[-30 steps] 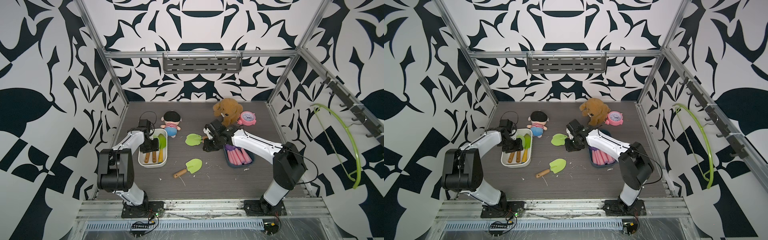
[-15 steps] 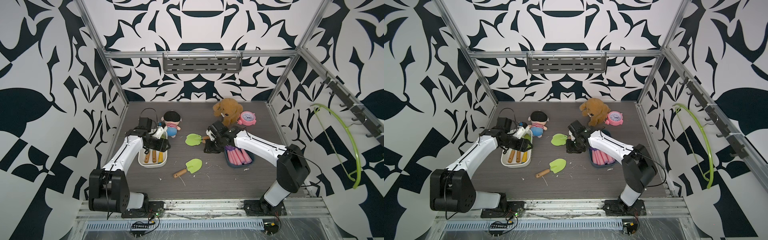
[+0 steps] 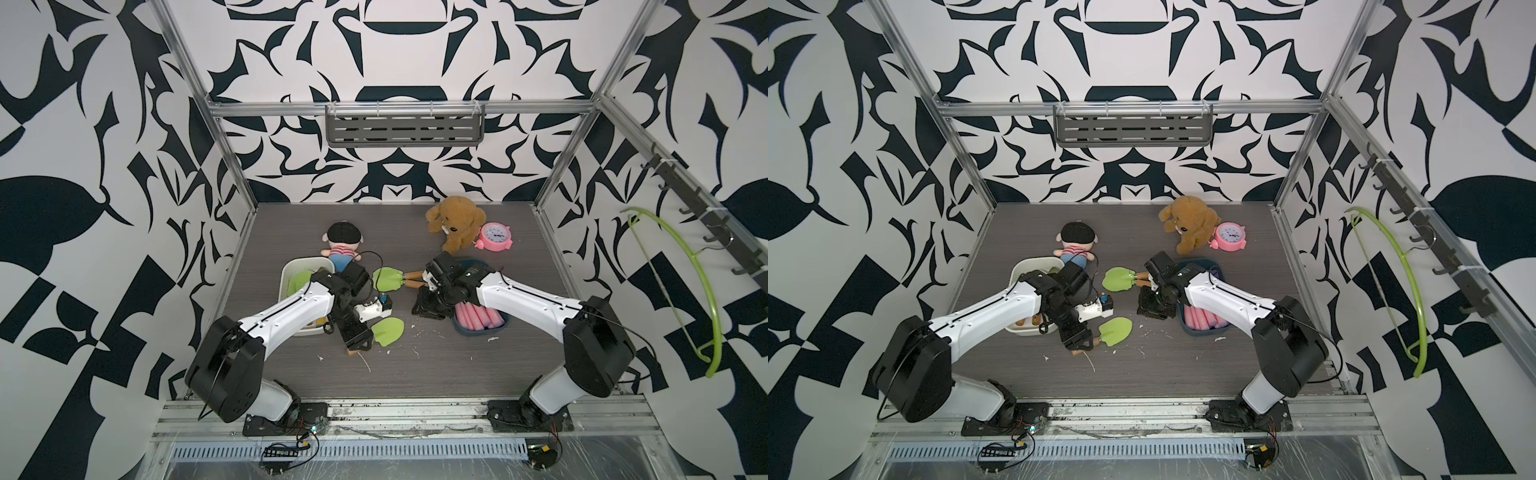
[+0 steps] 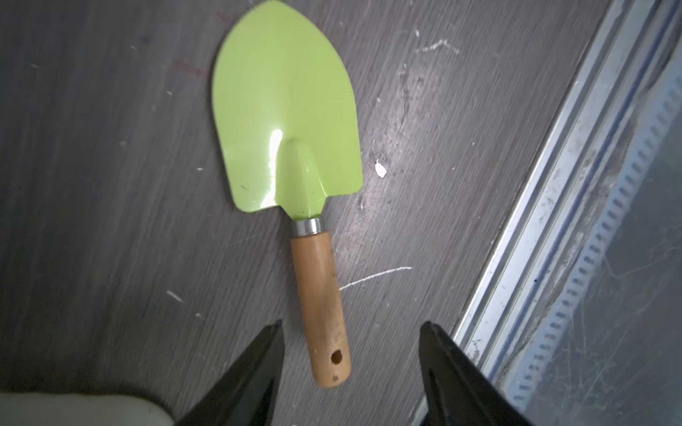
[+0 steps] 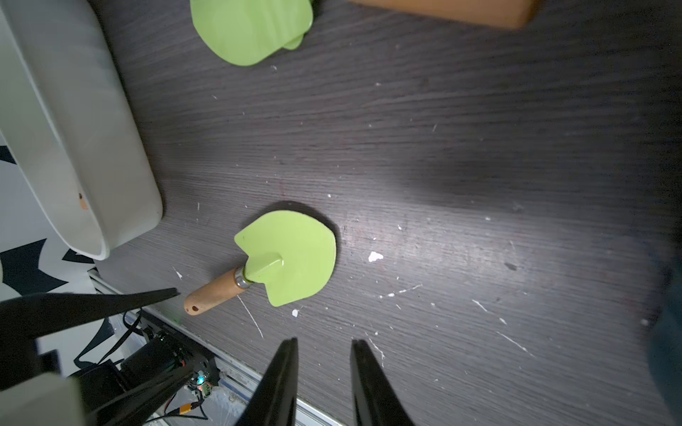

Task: Sort the small shovels by color and place them into the storage box
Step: Pick up the shovel from the center of the board.

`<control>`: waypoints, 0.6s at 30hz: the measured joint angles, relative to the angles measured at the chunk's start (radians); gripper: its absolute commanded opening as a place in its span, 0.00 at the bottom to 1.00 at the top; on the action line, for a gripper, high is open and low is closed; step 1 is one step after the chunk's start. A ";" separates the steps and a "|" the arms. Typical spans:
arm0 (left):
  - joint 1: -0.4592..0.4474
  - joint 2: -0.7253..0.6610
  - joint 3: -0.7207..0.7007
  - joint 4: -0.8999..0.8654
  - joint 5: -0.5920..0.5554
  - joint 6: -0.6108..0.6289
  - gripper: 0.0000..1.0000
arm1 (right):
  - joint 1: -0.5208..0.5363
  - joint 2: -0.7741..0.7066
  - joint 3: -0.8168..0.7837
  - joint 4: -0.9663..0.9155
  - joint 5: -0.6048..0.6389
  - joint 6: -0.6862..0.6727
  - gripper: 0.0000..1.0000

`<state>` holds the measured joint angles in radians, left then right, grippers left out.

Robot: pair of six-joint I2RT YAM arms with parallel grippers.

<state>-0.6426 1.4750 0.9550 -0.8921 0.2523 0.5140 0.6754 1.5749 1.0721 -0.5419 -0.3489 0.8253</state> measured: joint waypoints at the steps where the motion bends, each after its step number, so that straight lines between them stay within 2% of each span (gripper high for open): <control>1: -0.010 0.014 -0.002 0.000 -0.016 0.000 0.65 | 0.000 -0.002 0.000 0.003 0.001 0.003 0.30; 13: -0.037 0.120 -0.015 0.090 -0.141 -0.029 0.62 | -0.002 -0.003 0.000 0.016 0.004 0.011 0.30; 18: -0.053 0.167 -0.015 0.119 -0.169 -0.044 0.54 | -0.004 -0.003 0.000 0.016 0.009 0.009 0.30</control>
<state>-0.6952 1.6424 0.9398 -0.7734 0.0837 0.4698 0.6716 1.5723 1.0721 -0.5259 -0.3401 0.8341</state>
